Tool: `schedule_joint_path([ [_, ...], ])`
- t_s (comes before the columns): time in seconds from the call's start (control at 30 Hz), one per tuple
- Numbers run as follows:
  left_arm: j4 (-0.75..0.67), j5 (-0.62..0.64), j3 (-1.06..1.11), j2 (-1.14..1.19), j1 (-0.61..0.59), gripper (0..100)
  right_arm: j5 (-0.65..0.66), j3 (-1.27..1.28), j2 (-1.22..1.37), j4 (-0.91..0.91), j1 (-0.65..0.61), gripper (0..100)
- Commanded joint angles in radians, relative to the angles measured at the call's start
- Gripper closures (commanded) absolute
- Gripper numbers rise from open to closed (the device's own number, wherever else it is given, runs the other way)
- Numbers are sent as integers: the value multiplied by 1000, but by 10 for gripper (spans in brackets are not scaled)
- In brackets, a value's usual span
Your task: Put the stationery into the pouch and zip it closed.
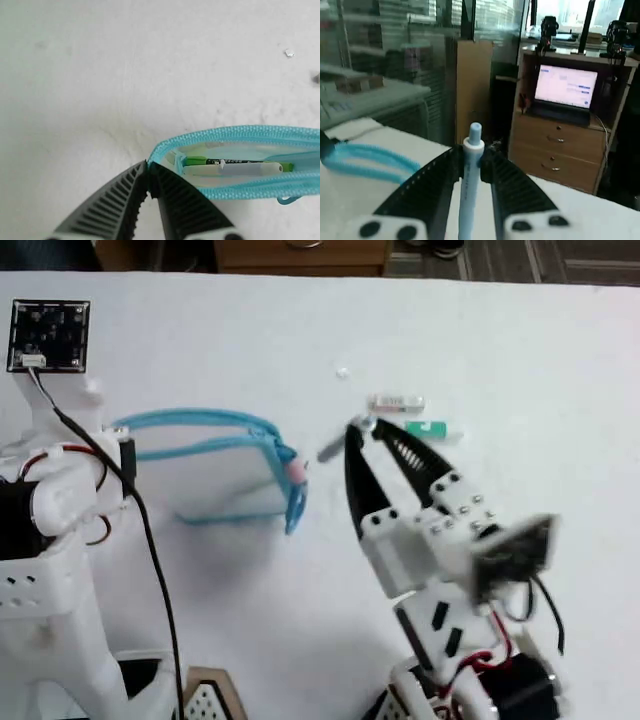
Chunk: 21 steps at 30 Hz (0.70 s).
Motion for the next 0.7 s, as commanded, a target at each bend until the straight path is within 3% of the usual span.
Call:
schedule_joint_path([
  [0.0,9,-3,78,77,16,977,-57,-226,119,-47,-12,982],
  [0.1,9,-3,78,77,16,977,-63,-427,278,-41,-33,982],
  [0.3,11,-3,78,77,16,977,-92,-694,547,68,-214,982],
  [0.67,11,-3,78,74,13,977,-143,-678,768,51,-265,982],
])
